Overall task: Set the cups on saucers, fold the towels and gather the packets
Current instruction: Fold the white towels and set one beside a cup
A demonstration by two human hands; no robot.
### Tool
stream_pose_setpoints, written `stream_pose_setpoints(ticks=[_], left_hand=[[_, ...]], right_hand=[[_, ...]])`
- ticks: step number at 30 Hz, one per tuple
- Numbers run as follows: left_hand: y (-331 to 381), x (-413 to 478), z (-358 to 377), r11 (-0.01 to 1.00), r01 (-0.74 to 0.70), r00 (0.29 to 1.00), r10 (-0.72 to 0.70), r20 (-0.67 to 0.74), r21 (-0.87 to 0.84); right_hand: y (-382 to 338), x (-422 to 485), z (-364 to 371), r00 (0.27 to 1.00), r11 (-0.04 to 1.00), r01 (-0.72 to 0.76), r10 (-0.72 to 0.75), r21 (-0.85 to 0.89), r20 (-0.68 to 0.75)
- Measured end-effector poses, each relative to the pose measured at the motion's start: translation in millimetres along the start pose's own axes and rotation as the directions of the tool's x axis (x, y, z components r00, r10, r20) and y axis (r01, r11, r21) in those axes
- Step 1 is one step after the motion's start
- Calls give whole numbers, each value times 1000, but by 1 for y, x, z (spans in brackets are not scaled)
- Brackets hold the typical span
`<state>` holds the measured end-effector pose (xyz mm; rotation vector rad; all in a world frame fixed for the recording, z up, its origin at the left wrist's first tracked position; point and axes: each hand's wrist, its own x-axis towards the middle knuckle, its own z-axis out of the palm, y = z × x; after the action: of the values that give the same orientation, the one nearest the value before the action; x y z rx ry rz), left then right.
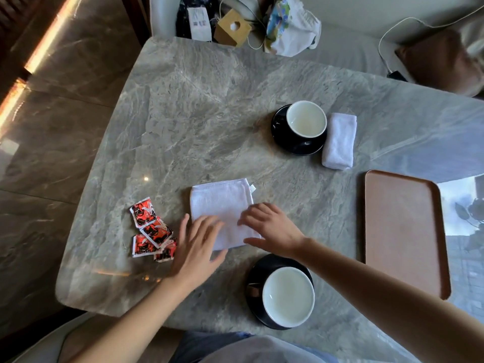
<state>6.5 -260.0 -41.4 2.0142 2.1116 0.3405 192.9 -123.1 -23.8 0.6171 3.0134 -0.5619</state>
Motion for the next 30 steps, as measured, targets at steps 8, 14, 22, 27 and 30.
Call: stream_pose_setpoints(ticks=[8, 14, 22, 27, 30], left_hand=[[0, -20, 6, 992, 42, 993, -54, 103, 116], [2, -9, 4, 984, 123, 985, -136, 105, 127], [-10, 2, -7, 984, 176, 984, -176, -8, 2], [-11, 9, -15, 965, 221, 973, -228, -38, -144], [-10, 8, -20, 945, 256, 962, -270, -42, -204]], right_hand=[[4, -5, -8, 963, 999, -22, 30, -36, 267], [-6, -2, -13, 965, 982, -179, 162, 64, 205], [-6, -12, -13, 968, 963, -243, 233, 119, 95], [-6, -10, -3, 959, 965, -252, 240, 67, 148], [-6, -2, -6, 953, 937, -304, 298, 171, 60]])
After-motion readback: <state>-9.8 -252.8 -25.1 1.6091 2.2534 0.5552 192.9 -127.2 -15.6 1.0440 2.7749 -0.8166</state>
